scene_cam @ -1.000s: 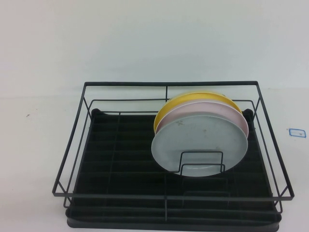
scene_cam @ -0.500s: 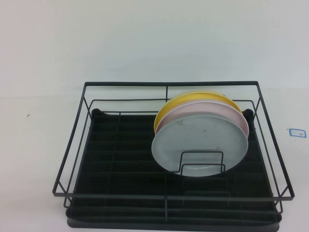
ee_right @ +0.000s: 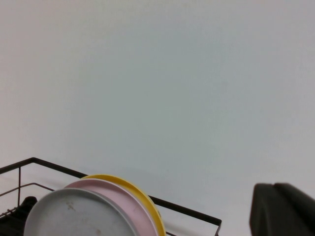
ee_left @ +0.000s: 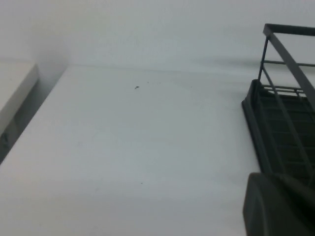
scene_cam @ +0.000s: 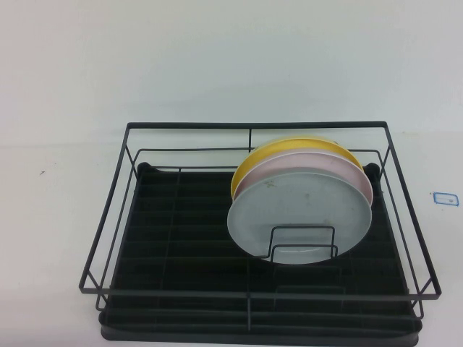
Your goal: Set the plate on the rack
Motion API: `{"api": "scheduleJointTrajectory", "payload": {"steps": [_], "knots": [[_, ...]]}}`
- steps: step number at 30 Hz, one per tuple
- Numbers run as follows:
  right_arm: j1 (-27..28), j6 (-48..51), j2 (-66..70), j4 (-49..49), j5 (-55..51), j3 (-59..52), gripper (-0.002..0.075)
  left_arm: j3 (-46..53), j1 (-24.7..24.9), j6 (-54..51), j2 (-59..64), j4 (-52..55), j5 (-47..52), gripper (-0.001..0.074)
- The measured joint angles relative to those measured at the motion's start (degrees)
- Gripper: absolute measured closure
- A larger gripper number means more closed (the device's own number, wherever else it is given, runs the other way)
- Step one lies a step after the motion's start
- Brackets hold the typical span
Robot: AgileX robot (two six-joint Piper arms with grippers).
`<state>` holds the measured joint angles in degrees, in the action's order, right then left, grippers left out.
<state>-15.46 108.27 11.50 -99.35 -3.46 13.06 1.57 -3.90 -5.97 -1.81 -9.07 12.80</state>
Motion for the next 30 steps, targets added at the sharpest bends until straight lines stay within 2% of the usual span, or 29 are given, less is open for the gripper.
{"api": "scheduleJointTrajectory", "payload": {"steps": [3,30], "knots": [[0.0,0.0,0.0,0.0,0.0,0.0,0.0728,0.09,0.0,0.46,0.0,0.29,7.12,0.0734],[0.0,0.13,0.0,0.0,0.36,0.0,0.0728,0.2,0.0,1.88,0.23,0.46,5.84,0.0734]]}}
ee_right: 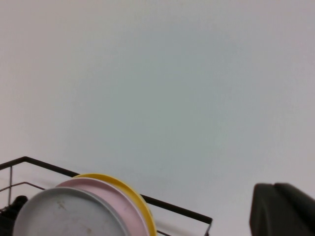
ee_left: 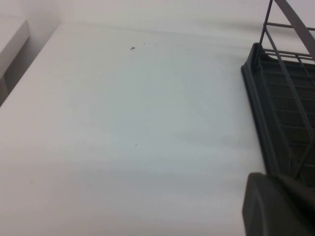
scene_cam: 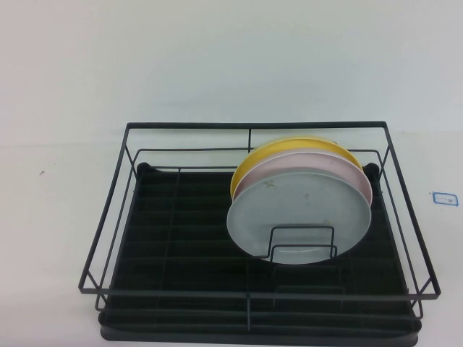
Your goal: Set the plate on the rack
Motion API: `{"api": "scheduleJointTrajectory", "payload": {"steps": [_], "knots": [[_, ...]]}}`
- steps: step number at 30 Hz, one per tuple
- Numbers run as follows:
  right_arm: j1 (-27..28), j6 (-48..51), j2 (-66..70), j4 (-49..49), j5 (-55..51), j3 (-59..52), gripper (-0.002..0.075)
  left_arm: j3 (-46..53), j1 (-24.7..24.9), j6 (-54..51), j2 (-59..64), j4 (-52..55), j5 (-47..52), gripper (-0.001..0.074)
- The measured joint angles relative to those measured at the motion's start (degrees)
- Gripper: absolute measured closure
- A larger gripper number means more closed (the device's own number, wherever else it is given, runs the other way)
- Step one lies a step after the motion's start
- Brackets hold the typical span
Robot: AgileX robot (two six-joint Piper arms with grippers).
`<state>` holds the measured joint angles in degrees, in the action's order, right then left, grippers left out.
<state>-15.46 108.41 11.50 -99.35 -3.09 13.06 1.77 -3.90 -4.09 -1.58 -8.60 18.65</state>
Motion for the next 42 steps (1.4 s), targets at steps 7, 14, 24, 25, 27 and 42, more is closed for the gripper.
{"api": "scheduleJointTrajectory", "payload": {"steps": [7,14,24,25,27,42], "knots": [[1.91,-36.89,-3.71,37.71,0.42,0.0,0.0728,0.0,0.0,0.0,0.0,0.0,0.03,0.0734],[9.06,-92.02,-7.97,86.87,-19.88,-3.19,0.0728,0.0,0.0,0.0,0.0,0.0,0.03,0.0734],[13.02,-101.55,-12.11,92.95,-18.1,-14.48,0.0728,0.0,0.0,0.0,0.0,0.0,0.03,0.0734],[13.02,-101.96,-12.11,93.18,-18.1,-14.58,0.0728,0.0,0.0,0.0,0.0,0.0,0.03,0.0734],[13.02,-102.26,-12.11,93.45,-18.0,-14.71,0.0728,0.0,0.0,0.0,0.0,0.0,0.03,0.0734],[13.02,-102.75,-12.11,93.55,-17.99,-14.71,0.0728,0.0,0.0,0.0,0.0,0.0,0.03,0.0734]]}}
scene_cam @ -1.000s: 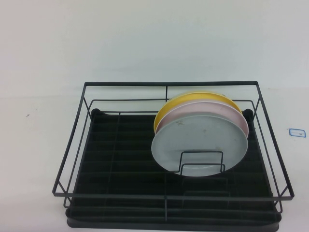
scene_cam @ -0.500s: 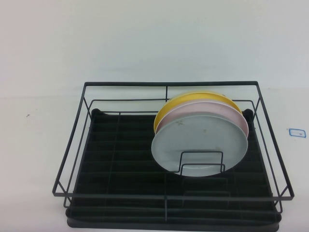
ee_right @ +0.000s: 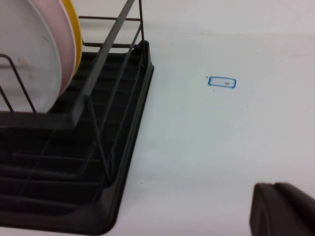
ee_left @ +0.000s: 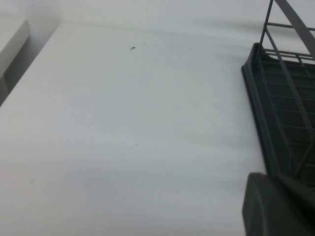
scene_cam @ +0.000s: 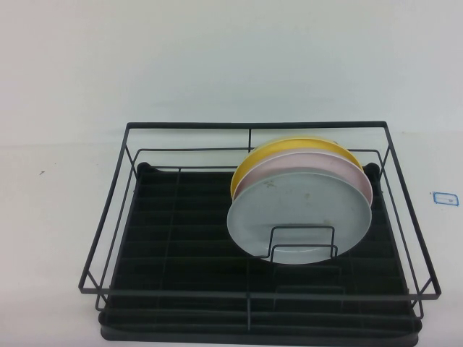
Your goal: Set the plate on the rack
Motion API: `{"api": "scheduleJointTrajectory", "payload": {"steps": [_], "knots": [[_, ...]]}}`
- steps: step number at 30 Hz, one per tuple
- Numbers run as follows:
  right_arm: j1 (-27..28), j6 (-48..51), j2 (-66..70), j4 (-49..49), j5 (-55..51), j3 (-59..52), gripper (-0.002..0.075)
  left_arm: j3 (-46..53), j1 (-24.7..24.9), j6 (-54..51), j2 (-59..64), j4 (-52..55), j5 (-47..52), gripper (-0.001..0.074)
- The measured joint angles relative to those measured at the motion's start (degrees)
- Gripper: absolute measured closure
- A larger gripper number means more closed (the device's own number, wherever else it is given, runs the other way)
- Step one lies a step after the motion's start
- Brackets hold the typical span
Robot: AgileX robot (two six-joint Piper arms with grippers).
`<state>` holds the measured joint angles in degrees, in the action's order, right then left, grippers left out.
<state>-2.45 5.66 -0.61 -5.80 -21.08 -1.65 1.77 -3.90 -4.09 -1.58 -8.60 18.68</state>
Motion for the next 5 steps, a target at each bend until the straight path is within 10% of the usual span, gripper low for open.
{"api": "scheduleJointTrajectory", "payload": {"steps": [5], "knots": [[0.0,0.0,0.0,0.0,0.0,0.0,0.0728,0.0,0.0,0.0,0.0,0.0,0.0,0.0734]]}}
